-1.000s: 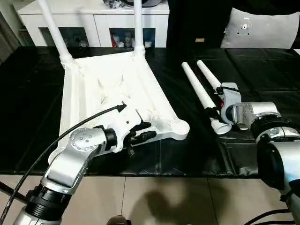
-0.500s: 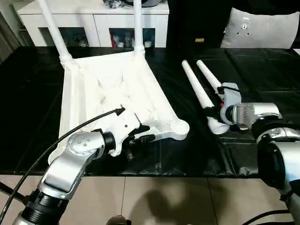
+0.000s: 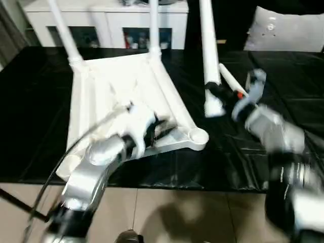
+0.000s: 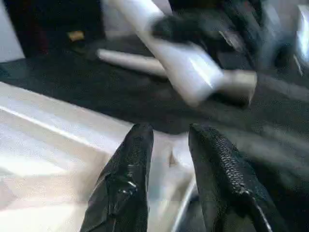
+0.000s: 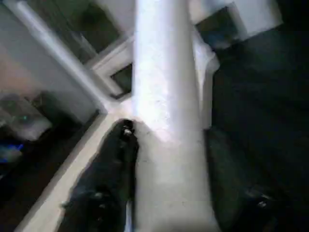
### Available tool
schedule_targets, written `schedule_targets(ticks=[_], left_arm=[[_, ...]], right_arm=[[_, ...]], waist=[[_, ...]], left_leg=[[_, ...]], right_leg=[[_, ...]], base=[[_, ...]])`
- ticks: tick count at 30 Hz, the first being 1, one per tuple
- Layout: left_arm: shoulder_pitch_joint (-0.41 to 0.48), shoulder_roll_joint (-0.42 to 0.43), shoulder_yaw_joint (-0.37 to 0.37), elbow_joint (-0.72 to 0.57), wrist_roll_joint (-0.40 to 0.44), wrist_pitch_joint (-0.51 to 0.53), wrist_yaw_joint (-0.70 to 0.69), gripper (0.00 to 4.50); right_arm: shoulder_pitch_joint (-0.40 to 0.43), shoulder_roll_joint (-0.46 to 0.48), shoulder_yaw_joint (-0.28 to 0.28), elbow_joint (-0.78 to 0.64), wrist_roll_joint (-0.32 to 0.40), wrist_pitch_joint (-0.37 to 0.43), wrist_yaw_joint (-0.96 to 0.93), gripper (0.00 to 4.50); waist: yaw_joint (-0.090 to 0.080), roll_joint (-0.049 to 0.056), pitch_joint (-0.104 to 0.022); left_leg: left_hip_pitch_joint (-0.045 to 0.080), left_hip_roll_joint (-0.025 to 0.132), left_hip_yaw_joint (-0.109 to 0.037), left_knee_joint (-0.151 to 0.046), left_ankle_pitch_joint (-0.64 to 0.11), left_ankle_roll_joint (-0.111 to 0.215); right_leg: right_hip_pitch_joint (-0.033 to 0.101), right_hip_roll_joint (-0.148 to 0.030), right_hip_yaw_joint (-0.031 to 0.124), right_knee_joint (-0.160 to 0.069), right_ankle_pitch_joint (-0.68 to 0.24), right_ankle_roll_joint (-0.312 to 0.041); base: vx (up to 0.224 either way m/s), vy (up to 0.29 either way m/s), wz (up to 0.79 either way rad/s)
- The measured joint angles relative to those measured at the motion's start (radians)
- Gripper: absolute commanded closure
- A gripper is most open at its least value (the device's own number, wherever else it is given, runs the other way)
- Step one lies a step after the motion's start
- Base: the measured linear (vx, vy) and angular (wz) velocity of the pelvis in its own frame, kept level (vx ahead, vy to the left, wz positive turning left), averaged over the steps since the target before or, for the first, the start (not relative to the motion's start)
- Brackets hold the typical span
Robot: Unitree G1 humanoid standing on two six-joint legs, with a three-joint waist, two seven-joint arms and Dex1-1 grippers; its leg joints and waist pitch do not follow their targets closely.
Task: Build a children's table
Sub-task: Pick table leg
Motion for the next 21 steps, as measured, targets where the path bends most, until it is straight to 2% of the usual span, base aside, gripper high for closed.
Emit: schedule_targets(ticks=[3,4,5,9,11,14,21], left_arm=[[-0.051,-0.062,0.064,0.019,-0.069,0.027,0.040,2.68],[-0.078,-0.093,0.100,0.031,-0.102,0.044,0.065,2.41],[-0.101,-0.115,0.126,0.044,-0.129,0.057,0.087,2.41],[-0.194,-0.198,0.224,0.077,-0.255,0.123,0.158,2.14],[-0.235,-0.234,0.273,0.105,-0.334,0.164,0.186,1.86],[-0.262,-0.267,0.312,0.125,-0.410,0.198,0.207,1.79],[-0.266,-0.299,0.332,0.129,-0.469,0.255,0.232,1.79]], right_arm=[[0.075,0.022,0.004,-0.131,0.083,0.047,0.056,2.66],[0.109,0.032,0.007,-0.198,0.110,0.070,0.076,2.66],[0.132,0.040,0.011,-0.238,0.128,0.086,0.093,2.66],[0.205,0.066,0.043,-0.332,0.172,0.141,0.127,2.66],[0.232,0.077,0.052,-0.363,0.203,0.172,0.135,2.67],[0.254,0.079,0.064,-0.406,0.240,0.201,0.138,2.67],[0.282,0.078,0.075,-0.472,0.258,0.225,0.144,2.67]], waist=[[0.000,0.000,0.000],[0.001,0.000,0.000],[0.000,0.000,0.000],[-0.001,-0.001,0.000],[-0.001,-0.001,0.000],[0.000,-0.002,0.001],[0.004,-0.004,0.001]], left_leg=[[0.000,0.000,0.000,0.000,0.000,-0.002],[0.000,0.000,0.000,0.000,0.000,-0.003],[0.000,0.000,0.000,0.000,0.000,-0.003],[0.000,0.000,0.001,-0.001,0.003,-0.003],[0.000,0.000,0.001,-0.001,0.004,-0.002],[0.000,0.000,0.000,-0.001,0.004,-0.002],[-0.001,0.000,0.000,-0.002,0.004,-0.002]], right_leg=[[0.000,0.000,0.001,-0.001,0.003,0.000],[0.001,0.000,0.001,-0.002,0.005,0.000],[0.001,0.000,0.001,-0.003,0.006,0.001],[0.002,-0.001,0.002,-0.006,0.010,0.002],[0.002,-0.001,0.002,-0.007,0.011,0.003],[0.002,-0.001,0.002,-0.007,0.011,0.003],[0.001,-0.001,0.002,-0.009,0.011,0.004]], base=[[0.000,0.000,0.00],[0.000,0.000,0.00],[0.000,0.000,0.00],[0.000,0.000,0.00],[0.000,0.000,0.00],[0.000,0.000,0.00],[0.000,0.000,0.00]])
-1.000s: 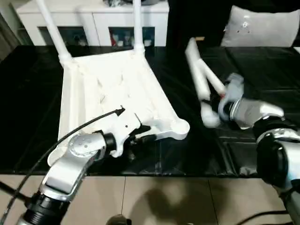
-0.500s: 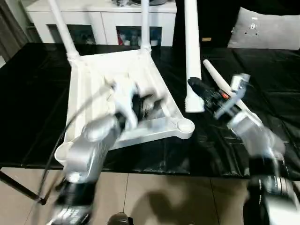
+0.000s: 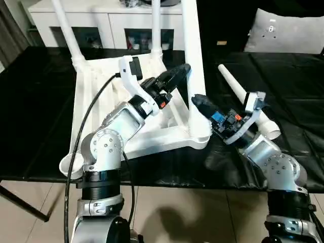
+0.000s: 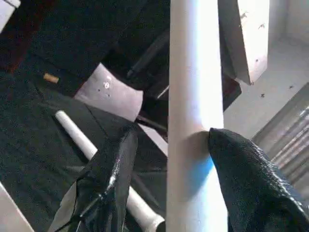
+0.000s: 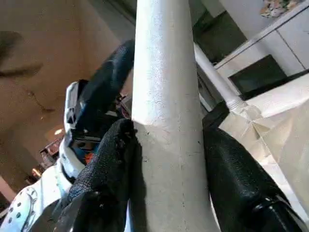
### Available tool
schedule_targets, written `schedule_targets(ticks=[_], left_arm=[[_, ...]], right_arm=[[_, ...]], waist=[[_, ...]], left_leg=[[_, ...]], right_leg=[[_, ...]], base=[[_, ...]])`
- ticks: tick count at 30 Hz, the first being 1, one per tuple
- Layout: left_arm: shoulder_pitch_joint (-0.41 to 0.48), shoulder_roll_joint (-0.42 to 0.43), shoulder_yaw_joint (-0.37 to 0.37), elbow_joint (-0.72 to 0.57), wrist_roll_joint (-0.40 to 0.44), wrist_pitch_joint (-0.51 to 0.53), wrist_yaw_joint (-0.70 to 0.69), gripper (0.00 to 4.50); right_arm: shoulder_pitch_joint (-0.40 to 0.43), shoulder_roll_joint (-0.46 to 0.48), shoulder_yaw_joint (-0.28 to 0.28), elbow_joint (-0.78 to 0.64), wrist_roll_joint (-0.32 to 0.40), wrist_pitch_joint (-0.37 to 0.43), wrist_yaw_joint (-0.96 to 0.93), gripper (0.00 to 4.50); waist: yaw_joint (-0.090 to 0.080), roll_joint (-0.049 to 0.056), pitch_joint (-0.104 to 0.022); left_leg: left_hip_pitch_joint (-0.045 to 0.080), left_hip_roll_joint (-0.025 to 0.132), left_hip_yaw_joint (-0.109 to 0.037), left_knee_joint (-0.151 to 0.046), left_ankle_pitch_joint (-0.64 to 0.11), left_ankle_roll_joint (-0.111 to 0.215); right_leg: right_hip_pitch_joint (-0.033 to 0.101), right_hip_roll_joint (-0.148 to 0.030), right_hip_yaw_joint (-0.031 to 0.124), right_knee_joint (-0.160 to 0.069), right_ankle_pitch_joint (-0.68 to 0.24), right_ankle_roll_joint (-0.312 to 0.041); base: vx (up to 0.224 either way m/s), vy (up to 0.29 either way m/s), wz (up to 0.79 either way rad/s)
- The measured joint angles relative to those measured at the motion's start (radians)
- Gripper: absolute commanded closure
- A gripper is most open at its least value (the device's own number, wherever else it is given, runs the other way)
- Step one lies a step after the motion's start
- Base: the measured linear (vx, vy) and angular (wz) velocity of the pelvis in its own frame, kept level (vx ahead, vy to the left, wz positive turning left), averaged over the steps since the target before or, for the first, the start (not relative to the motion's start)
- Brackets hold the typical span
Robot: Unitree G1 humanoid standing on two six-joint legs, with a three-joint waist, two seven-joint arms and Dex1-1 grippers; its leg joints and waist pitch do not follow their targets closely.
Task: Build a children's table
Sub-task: Pick table leg
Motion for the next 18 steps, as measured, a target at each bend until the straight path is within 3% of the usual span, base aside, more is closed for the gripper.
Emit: schedule_targets(ticks=[3,7,11,18], left_arm=[[0.000,-0.005,0.004,-0.001,-0.038,0.016,0.018,1.79],[0.000,-0.006,0.008,-0.004,-0.067,0.019,0.023,2.15],[0.001,-0.006,0.006,-0.014,-0.069,0.019,0.011,2.52],[0.009,-0.006,0.004,-0.015,-0.079,0.016,0.012,2.68]], right_arm=[[0.008,0.000,0.024,0.000,-0.003,0.001,-0.003,2.67],[0.025,-0.004,0.058,-0.033,-0.008,0.000,-0.001,2.67],[0.033,-0.006,0.068,-0.057,-0.012,-0.002,0.000,2.67],[0.035,-0.025,0.085,-0.059,-0.015,-0.014,0.001,2.67]], waist=[[0.000,-0.001,0.000],[0.000,-0.001,0.001],[0.001,-0.001,0.001],[0.001,-0.001,0.001]], left_leg=[[0.000,0.000,0.000,0.000,0.000,0.000],[0.000,0.000,-0.001,-0.001,0.000,0.000],[-0.001,0.000,-0.001,-0.002,0.000,0.000],[-0.001,0.000,-0.001,-0.003,0.000,0.000]], right_leg=[[0.000,0.000,0.000,0.000,0.000,0.000],[0.000,0.000,0.000,-0.001,0.000,0.001],[0.000,0.000,0.000,-0.004,0.001,0.003],[0.000,0.000,0.000,-0.005,0.001,0.003]], base=[[0.000,0.000,0.00],[0.000,0.000,0.00],[0.000,0.000,0.00],[0.000,0.000,0.00]])
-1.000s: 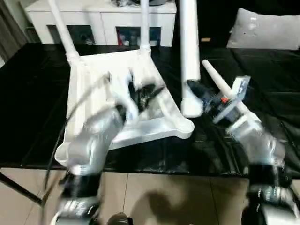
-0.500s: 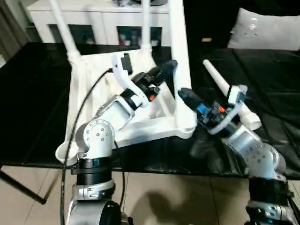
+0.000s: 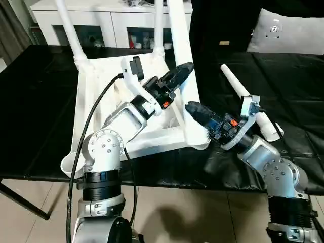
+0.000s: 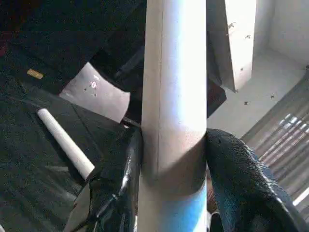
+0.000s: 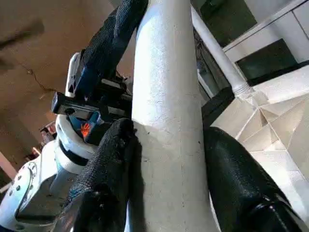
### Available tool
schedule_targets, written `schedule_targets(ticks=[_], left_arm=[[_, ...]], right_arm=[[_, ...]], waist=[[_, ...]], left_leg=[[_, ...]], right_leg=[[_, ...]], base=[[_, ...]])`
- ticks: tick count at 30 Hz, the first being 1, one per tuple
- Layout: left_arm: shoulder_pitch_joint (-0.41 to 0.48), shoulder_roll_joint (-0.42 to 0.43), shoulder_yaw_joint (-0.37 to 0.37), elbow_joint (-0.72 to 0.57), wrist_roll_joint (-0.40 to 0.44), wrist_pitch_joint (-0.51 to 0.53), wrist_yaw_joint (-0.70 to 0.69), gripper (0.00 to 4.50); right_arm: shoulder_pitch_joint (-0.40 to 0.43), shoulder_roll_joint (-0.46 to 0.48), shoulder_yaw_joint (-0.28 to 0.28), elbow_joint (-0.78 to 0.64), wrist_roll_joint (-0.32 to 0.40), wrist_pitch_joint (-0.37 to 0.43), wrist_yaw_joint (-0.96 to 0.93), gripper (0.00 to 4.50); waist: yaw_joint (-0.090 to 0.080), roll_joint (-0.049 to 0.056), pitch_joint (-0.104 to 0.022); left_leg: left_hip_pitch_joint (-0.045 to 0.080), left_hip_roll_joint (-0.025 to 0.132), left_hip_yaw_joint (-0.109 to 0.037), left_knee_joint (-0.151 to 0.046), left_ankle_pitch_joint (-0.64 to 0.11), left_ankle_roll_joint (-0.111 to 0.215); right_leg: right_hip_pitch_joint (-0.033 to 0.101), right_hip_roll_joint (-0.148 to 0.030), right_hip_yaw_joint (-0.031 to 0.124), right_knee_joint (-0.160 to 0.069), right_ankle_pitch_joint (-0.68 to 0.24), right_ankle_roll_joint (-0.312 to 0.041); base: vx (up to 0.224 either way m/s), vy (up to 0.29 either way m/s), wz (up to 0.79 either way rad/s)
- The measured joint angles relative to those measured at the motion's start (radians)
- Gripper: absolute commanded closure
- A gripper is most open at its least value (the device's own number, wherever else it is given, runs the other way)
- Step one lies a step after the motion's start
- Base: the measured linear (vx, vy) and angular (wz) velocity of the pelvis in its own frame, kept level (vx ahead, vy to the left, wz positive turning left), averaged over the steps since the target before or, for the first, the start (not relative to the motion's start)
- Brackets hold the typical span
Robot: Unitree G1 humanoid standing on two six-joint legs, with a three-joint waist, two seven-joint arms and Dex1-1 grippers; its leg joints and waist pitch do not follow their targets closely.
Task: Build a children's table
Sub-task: Pick table leg
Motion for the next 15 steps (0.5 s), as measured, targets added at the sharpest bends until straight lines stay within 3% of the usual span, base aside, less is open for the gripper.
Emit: schedule_targets(ticks=[14,15], left_arm=[[0.005,0.023,-0.039,0.005,0.039,-0.065,-0.013,2.70],[0.004,0.026,-0.038,0.005,0.043,-0.072,-0.015,2.70]], right_arm=[[-0.019,-0.018,0.037,0.013,-0.038,-0.046,-0.012,2.67],[-0.026,-0.018,0.036,0.017,-0.037,-0.043,-0.014,2.32]], waist=[[-0.003,0.000,0.000],[-0.004,0.000,0.000]], left_leg=[[0.000,0.000,0.000,0.000,0.000,0.000],[0.000,0.000,0.000,0.000,0.000,0.000]], right_leg=[[0.000,0.000,0.000,0.000,0.001,0.001],[0.000,0.000,0.000,0.000,0.001,0.001]], base=[[0.000,0.000,0.00],[0.000,0.000,0.00]])
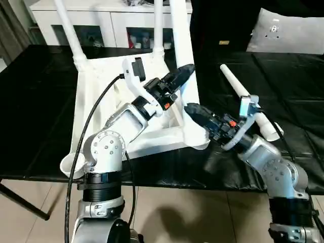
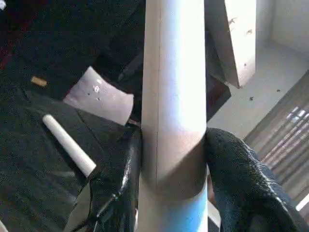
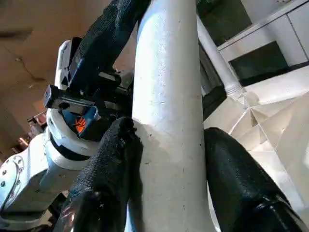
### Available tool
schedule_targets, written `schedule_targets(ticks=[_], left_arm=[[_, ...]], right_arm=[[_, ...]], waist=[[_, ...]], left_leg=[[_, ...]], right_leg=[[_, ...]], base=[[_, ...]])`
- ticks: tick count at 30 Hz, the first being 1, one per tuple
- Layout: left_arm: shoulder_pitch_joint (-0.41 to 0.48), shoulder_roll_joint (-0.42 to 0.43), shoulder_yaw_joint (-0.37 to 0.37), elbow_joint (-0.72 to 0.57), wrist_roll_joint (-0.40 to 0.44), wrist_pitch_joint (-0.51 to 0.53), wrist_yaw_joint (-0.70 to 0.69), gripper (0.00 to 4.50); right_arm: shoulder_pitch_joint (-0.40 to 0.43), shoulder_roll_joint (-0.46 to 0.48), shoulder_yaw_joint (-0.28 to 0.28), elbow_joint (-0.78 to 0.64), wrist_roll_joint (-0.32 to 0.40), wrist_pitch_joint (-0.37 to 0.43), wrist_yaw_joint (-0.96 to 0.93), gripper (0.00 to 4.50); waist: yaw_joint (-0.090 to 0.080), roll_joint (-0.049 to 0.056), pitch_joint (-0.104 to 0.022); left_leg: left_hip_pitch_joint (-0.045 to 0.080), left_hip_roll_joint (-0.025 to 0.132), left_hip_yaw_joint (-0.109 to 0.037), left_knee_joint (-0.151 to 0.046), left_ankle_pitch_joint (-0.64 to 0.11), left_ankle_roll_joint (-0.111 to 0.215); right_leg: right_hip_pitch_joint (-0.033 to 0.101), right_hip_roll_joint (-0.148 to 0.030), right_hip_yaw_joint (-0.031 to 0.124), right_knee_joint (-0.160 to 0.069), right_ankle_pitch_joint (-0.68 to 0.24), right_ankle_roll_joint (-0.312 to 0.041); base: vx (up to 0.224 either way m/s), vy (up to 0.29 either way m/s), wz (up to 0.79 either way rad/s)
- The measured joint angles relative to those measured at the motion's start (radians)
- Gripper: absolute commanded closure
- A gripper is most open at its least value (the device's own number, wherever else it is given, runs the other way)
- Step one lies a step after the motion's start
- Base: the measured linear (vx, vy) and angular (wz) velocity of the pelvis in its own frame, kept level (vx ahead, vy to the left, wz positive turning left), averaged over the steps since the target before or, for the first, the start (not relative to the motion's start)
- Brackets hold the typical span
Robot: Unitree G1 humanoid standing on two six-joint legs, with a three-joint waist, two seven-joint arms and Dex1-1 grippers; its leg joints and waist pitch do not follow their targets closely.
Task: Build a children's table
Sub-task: Pick table leg
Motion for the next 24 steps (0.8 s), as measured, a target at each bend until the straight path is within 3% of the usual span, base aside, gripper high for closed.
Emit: schedule_targets(ticks=[2,10,11,18,24], left_arm=[[-0.001,0.009,-0.003,0.005,0.010,-0.014,-0.002,2.70],[-0.004,0.055,-0.010,0.025,0.060,-0.071,-0.012,2.70],[-0.004,0.056,-0.011,0.032,0.062,-0.078,-0.016,2.70],[-0.003,0.083,-0.063,0.044,0.097,-0.098,-0.064,2.70],[0.003,0.164,-0.124,0.037,0.095,-0.085,-0.214,2.70]], right_arm=[[-0.010,0.000,0.001,0.012,0.001,0.001,-0.006,1.95],[-0.011,-0.044,0.020,0.019,-0.032,0.000,0.005,1.43],[-0.016,-0.050,0.025,0.027,-0.036,0.000,0.006,1.19],[-0.054,-0.095,0.044,0.058,-0.052,-0.001,0.028,0.90],[-0.102,-0.214,0.102,0.111,-0.090,-0.003,0.189,0.90]], waist=[[0.000,0.000,0.000],[0.001,0.000,0.000],[0.001,0.000,0.000],[0.001,0.000,0.000],[0.001,0.000,0.000]], left_leg=[[0.000,0.000,0.000,0.000,0.000,0.000],[0.000,0.000,0.000,0.000,0.000,0.000],[0.000,0.000,0.000,0.000,0.000,0.000],[0.000,0.000,0.001,0.000,0.000,0.000],[0.000,0.000,0.002,0.000,0.000,0.000]], right_leg=[[0.000,0.000,0.000,0.000,0.000,0.000],[0.000,0.000,0.000,0.000,0.000,0.000],[0.000,0.000,0.000,0.000,0.000,0.000],[0.000,0.000,0.000,0.000,0.000,0.000],[0.000,0.000,0.000,0.001,0.000,0.000]], base=[[0.000,0.000,0.00],[0.000,0.000,0.00],[0.000,0.000,0.00],[0.000,0.000,0.00],[0.000,0.000,0.00]])
